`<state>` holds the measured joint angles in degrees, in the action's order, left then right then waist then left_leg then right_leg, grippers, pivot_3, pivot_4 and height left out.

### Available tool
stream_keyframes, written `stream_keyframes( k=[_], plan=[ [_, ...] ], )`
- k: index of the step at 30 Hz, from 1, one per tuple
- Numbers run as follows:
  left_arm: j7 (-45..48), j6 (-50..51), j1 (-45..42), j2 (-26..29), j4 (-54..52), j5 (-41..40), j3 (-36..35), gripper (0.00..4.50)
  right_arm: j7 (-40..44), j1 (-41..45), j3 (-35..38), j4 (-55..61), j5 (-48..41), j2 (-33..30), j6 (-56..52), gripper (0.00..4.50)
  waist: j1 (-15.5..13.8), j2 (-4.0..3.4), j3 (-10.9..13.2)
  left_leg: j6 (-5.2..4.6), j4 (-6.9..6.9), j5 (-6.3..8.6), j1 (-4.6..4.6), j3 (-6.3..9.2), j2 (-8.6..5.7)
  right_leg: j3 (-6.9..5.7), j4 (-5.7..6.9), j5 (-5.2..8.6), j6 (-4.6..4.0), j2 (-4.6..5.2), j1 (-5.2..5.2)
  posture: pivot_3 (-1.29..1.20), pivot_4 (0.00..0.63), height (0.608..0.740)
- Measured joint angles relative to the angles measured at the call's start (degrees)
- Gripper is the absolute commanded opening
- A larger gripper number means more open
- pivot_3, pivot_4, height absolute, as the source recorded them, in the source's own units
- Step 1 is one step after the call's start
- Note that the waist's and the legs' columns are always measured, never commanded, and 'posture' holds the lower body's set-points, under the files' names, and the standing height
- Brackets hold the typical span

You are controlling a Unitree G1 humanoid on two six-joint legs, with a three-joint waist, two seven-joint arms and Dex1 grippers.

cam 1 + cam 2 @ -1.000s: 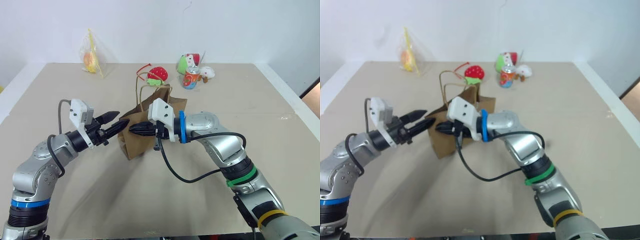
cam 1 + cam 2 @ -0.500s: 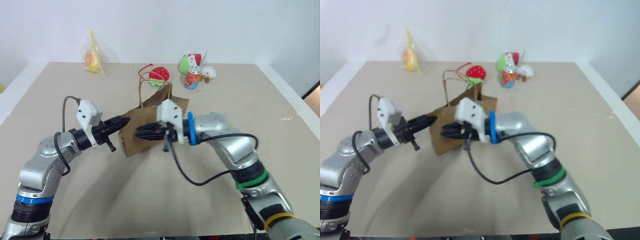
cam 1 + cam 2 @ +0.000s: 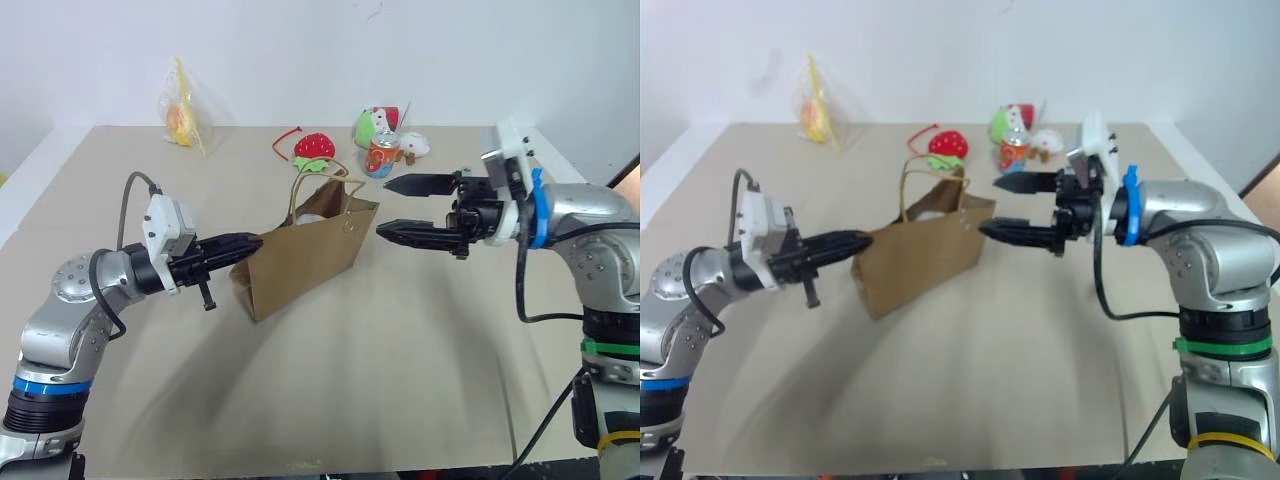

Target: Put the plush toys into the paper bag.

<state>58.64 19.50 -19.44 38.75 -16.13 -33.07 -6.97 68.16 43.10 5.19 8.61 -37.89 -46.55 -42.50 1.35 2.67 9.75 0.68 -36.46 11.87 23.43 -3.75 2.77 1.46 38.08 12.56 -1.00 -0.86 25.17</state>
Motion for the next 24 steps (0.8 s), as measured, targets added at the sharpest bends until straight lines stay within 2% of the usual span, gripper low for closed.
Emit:
stream_keyframes(
  k=[4, 11, 12, 24],
  plan=[
    [0.7, -3.0, -0.1, 0.0, 2.3, 2.9, 1.2, 0.3, 1.9, -0.3, 0.0, 0.0, 0.2, -1.6, 1.9, 4.38, 0.0, 0.0, 0.0, 0.0, 0.0, 0.0, 0.0, -0.01, 0.0, 0.04, 0.0, 0.01, -0.01, 0.06, 0.0, 0.0, 0.15, 0.74],
    [-2.2, -5.7, 0.0, -1.9, 3.7, 6.9, 2.6, 0.3, 0.2, -2.3, -0.9, 0.4, 2.3, -1.1, 4.7, 4.38, 0.0, 0.0, 0.0, 0.0, -0.02, 0.0, 0.01, -0.07, -0.03, 0.1, 0.0, -0.02, 0.08, 0.15, -0.02, 0.0, 0.15, 0.74],
    [-2.2, -5.9, 0.0, -2.0, 3.7, 7.1, 2.6, 0.15, 0.1, -2.7, -1.1, 0.7, 2.6, -1.1, 5.2, 4.46, 0.0, 0.0, 0.0, 0.0, -0.02, 0.0, 0.01, -0.07, -0.04, 0.1, 0.0, -0.02, 0.09, 0.15, -0.01, 0.0, 0.15, 0.74],
    [-3.1, -5.2, 0.1, -2.2, 3.7, 5.4, 2.4, 0.15, -0.8, -3.0, -2.8, 1.1, 3.5, -0.6, 6.8, 4.46, 0.0, 0.0, 0.0, 0.0, -0.02, 0.0, 0.01, -0.04, 0.01, 0.07, 0.0, -0.02, 0.08, 0.14, -0.01, 0.0, 0.15, 0.74]
  ],
)
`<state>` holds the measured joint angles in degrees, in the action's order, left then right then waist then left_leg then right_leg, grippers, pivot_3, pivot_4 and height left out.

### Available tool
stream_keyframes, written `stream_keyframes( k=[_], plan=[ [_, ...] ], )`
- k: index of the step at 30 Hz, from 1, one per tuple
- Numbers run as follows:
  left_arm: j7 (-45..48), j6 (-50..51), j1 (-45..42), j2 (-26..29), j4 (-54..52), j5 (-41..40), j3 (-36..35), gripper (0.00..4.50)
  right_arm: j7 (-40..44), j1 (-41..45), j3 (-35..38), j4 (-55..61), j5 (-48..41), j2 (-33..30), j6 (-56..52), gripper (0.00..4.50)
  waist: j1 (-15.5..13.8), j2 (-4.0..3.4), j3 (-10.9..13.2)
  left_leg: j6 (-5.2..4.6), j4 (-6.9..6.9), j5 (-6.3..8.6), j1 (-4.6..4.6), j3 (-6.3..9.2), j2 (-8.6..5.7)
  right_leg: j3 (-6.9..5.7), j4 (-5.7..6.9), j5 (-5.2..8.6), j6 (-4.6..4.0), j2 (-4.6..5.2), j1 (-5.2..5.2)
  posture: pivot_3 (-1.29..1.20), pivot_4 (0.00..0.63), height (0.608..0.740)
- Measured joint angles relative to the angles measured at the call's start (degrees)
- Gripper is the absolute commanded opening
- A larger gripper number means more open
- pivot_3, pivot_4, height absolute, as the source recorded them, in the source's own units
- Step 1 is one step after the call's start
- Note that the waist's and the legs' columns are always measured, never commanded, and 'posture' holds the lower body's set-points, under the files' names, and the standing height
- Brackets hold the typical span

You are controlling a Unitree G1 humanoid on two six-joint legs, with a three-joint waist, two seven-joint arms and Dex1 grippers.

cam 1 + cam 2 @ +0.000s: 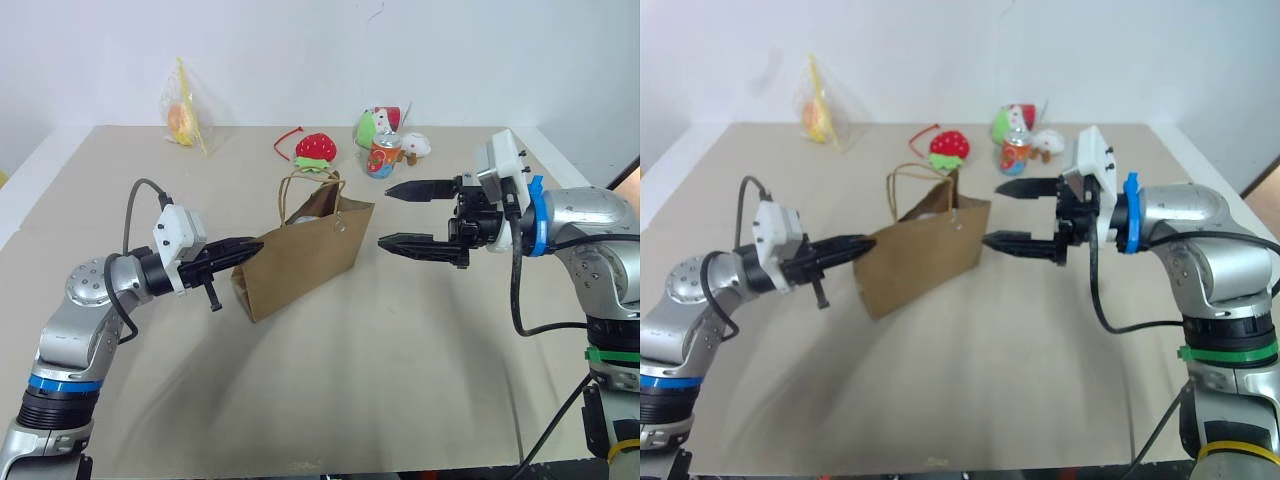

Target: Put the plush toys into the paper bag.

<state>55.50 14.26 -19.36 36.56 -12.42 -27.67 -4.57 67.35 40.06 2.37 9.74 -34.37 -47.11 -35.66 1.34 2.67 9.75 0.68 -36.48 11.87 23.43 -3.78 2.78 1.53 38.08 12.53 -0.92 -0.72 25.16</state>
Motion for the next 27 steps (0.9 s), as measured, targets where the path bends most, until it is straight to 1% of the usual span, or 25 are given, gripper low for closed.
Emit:
stream_keyframes(
  k=[4, 7, 12, 16, 22, 27],
  plan=[
    [0.8, 0.4, 0.0, 0.1, -0.1, -2.0, -0.9, 0.15, 0.2, 0.0, 0.0, -0.3, 0.3, 0.0, 0.6, 4.46, 0.0, 0.0, 0.0, 0.0, 0.0, 0.0, 0.0, -0.02, -0.01, 0.02, 0.0, 0.0, 0.0, -0.01, 0.0, 0.0, 0.15, 0.74],
    [2.3, 0.8, 0.2, 1.0, -2.1, -3.9, -1.3, 0.15, 1.6, 0.4, -0.2, -0.8, 0.3, -0.4, 0.8, 4.46, 0.0, 0.0, 0.0, 0.0, 0.0, 0.0, 0.01, -0.04, -0.02, 0.03, 0.0, 0.0, 0.0, 0.0, 0.02, 0.0, 0.15, 0.74],
    [4.1, 1.3, 0.6, 2.5, -8.1, -6.6, -2.0, 0.15, 3.1, 2.5, -0.2, -2.1, 0.8, -0.8, 1.3, 4.46, 0.0, 0.0, 0.0, 0.0, 0.0, 0.0, -0.02, -0.03, -0.02, 0.02, 0.0, 0.0, 0.0, -0.01, -0.01, 0.0, 0.15, 0.74],
    [5.8, 1.9, 3.2, 3.2, -12.7, -8.6, -2.0, 0.15, 4.6, 4.0, -0.2, -4.0, 1.1, -2.1, 1.3, 4.46, 0.0, 0.0, 0.0, 0.0, 0.0, 0.0, -0.01, -0.04, -0.01, 0.04, 0.0, 0.01, -0.01, -0.01, 0.0, 0.0, 0.15, 0.74],
    [6.7, 1.9, 3.8, 3.3, -15.9, -10.2, -1.9, 0.15, 5.9, 7.5, -0.2, -7.0, 1.5, -3.7, 1.8, 4.46, 0.0, -0.01, 0.0, 0.0, -0.01, 0.0, -0.04, -0.03, -0.02, 0.02, 0.0, 0.01, -0.01, -0.04, -0.01, 0.0, 0.15, 0.74],
    [6.9, 1.9, 2.2, 2.5, -16.8, -10.8, -0.8, 0.15, 6.2, 7.5, -0.1, -7.7, 1.6, -4.1, 2.0, 4.46, 0.0, -0.02, 0.0, 0.0, -0.01, 0.0, -0.02, -0.02, -0.04, 0.02, 0.0, 0.01, -0.01, -0.05, -0.02, 0.0, 0.15, 0.74]
  ],
)
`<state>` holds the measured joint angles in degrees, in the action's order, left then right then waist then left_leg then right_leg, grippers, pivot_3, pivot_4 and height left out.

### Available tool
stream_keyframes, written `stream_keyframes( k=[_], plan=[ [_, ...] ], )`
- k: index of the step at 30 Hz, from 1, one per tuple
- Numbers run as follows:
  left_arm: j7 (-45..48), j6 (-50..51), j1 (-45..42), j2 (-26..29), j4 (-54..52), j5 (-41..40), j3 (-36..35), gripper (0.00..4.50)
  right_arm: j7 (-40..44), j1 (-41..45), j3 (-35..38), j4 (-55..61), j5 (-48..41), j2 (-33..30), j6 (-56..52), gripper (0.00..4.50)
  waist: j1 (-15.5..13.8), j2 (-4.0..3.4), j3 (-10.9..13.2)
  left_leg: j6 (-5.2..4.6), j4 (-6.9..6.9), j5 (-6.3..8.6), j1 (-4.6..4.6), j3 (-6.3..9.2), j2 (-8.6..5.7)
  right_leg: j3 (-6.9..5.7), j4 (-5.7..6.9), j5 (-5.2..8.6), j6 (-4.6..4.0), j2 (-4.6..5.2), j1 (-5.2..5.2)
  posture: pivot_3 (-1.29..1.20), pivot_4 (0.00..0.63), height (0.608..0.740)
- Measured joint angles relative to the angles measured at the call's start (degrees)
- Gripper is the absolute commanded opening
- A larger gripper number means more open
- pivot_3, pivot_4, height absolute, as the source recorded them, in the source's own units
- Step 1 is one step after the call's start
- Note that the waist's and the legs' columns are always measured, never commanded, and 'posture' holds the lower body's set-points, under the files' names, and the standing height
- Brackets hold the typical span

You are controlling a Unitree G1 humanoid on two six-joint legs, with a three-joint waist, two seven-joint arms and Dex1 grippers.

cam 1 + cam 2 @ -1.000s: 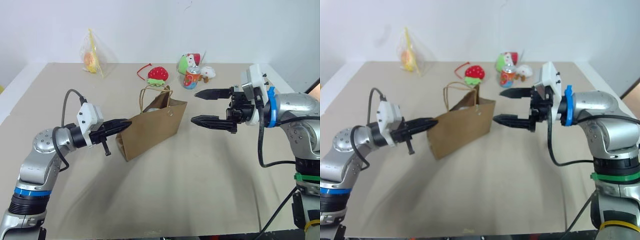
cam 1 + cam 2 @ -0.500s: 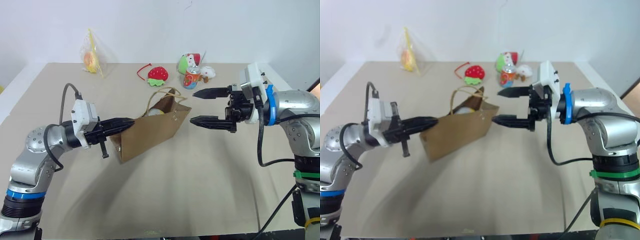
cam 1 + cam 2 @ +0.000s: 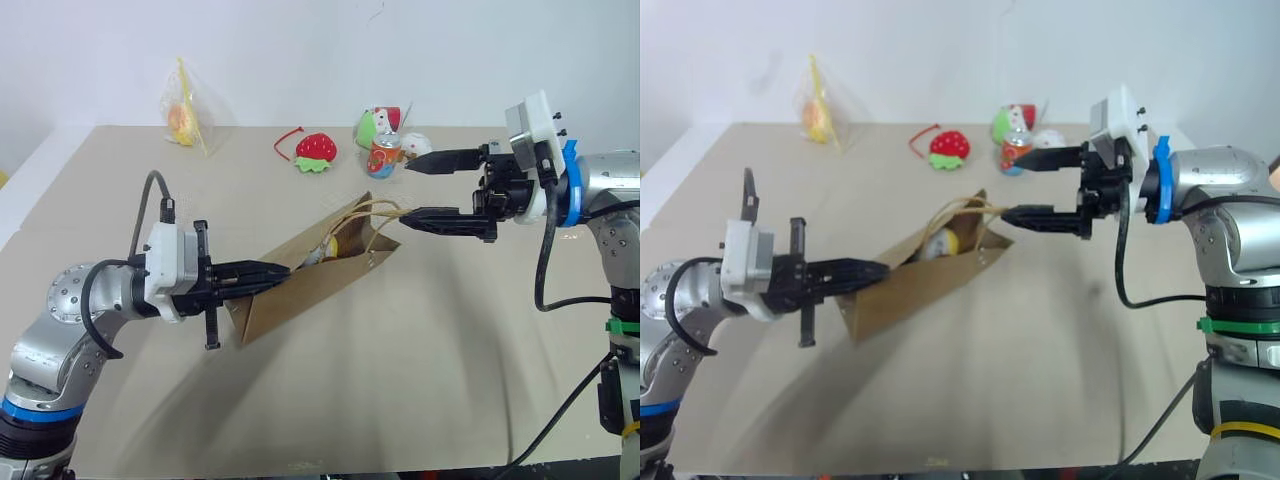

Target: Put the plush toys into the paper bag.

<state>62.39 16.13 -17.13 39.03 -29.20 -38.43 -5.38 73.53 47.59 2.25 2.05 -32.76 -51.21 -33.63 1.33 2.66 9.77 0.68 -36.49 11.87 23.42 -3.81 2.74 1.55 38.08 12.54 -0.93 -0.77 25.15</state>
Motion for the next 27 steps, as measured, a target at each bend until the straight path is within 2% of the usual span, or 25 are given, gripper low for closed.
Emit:
stream_keyframes(
  k=[12, 18, 23, 24, 27],
  plan=[
    [0.8, -2.4, -5.0, -4.0, 0.0, -0.3, 3.5, 0.15, -0.1, -1.8, 0.6, 0.6, -0.3, -1.8, -0.9, 4.46, 0.0, 0.0, 0.0, 0.0, -0.02, 0.0, -0.02, -0.02, -0.03, 0.05, 0.0, -0.01, 0.02, -0.06, -0.02, 0.0, 0.15, 0.74],
    [0.6, -2.7, -6.0, -5.7, 0.9, -0.2, 5.1, 0.15, 0.6, -3.6, 2.0, 2.1, -2.6, -5.0, -4.6, 4.46, 0.0, 0.0, 0.0, 0.0, -0.03, 0.0, -0.02, 0.01, -0.05, 0.02, 0.0, -0.01, 0.02, -0.05, -0.05, 0.0, 0.15, 0.74],
    [1.8, -3.7, -5.0, -4.2, 2.6, 0.6, 4.7, 0.15, 2.6, -4.2, 4.8, 2.4, -7.8, -7.7, -10.9, 4.46, 0.0, -0.01, 0.0, 0.0, -0.03, 0.0, -0.05, 0.01, -0.05, 0.04, 0.0, -0.02, 0.03, -0.06, -0.05, 0.0, 0.15, 0.74],
    [1.9, -4.0, -4.4, -3.5, 4.0, 1.1, 3.9, 0.15, 4.4, -6.0, 5.3, 3.3, -8.2, -10.1, -11.4, 4.46, -0.1, -0.01, 0.0, 0.0, -0.05, 0.0, -0.05, 0.05, -0.03, -0.07, 0.0, 0.0, 0.01, -0.06, -0.1, 0.0, 0.15, 0.74],
    [2.0, -4.7, -3.8, -2.4, 5.8, 2.0, 2.7, 0.15, 6.3, -9.5, 5.5, 3.9, -7.8, -11.1, -9.9, 4.46, -0.1, -0.01, 0.0, 0.0, -0.07, 0.0, -0.07, 0.06, -0.03, -0.08, 0.0, 0.0, 0.01, -0.05, -0.12, 0.0, 0.15, 0.74]
  ],
)
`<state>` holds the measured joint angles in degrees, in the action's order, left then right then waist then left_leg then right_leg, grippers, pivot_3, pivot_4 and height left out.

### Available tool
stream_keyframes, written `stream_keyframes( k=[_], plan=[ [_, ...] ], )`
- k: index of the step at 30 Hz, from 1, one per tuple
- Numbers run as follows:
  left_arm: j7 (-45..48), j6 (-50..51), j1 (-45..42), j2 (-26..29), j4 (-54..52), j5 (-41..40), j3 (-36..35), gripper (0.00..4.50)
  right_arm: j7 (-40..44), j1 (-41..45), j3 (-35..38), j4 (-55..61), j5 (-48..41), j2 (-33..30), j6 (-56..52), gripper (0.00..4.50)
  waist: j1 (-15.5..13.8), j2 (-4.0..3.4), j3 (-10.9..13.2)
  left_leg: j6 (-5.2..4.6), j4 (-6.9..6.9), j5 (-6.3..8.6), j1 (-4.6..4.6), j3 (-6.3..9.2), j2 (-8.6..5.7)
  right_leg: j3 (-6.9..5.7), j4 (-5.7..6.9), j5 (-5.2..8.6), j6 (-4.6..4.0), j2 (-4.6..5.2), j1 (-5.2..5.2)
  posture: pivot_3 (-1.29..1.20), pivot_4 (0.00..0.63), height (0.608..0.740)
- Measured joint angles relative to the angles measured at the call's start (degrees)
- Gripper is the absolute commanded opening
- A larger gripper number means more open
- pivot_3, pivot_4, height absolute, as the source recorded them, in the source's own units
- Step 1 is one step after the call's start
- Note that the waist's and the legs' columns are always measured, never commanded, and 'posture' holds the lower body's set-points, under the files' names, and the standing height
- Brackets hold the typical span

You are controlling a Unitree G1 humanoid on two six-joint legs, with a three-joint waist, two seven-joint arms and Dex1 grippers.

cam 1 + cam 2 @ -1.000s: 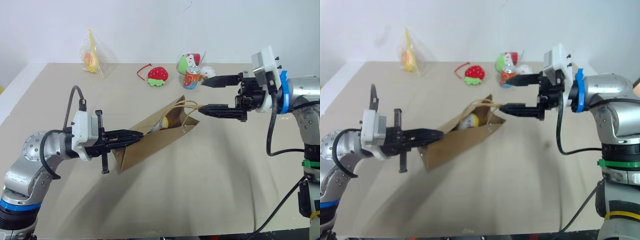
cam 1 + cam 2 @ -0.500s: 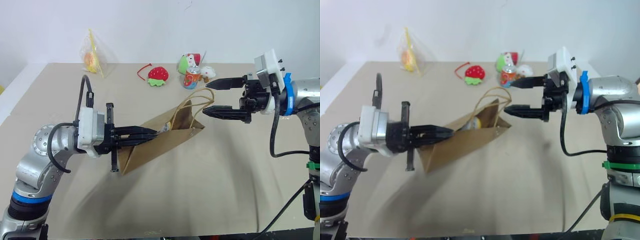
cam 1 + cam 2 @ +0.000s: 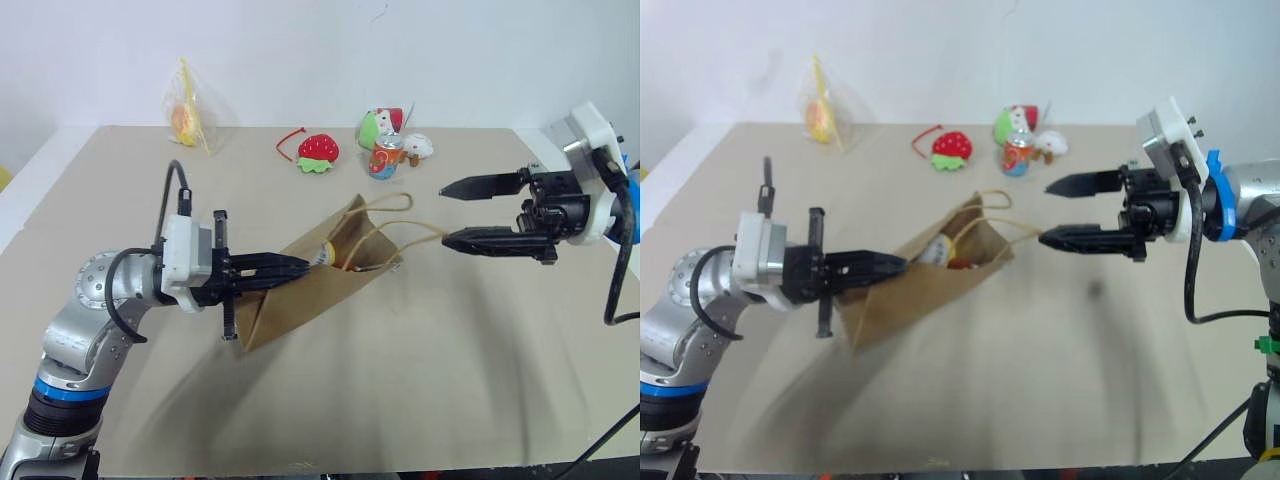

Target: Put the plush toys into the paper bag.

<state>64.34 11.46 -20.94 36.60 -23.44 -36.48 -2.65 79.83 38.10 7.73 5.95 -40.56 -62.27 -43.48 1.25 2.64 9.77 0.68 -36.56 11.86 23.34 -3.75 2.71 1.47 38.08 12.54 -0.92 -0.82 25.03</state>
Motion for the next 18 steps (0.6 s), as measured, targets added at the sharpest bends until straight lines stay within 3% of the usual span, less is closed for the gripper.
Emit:
stream_keyframes(
  k=[10, 18],
  plan=[
    [-1.2, -2.8, 9.7, 2.1, -0.3, 3.6, -2.7, 0.15, -3.6, 2.8, 0.2, -1.9, 1.4, 7.7, 7.0, 4.46, 0.4, -0.04, 0.0, -0.01, -0.01, -0.01, -0.04, -0.05, 0.05, 0.1, 0.01, -0.04, 0.06, 0.04, 0.02, 0.0, 0.15, 0.74],
    [-10.4, -2.8, 16.0, 2.1, -0.8, 8.7, -7.3, 0.15, -5.1, 5.4, -5.0, -4.9, 6.2, 14.3, 12.9, 4.46, 0.1, -0.04, 0.0, 0.0, 0.0, 0.0, -0.02, -0.13, 0.04, 0.16, 0.01, -0.05, 0.07, 0.11, 0.04, 0.0, 0.15, 0.74]
  ],
)
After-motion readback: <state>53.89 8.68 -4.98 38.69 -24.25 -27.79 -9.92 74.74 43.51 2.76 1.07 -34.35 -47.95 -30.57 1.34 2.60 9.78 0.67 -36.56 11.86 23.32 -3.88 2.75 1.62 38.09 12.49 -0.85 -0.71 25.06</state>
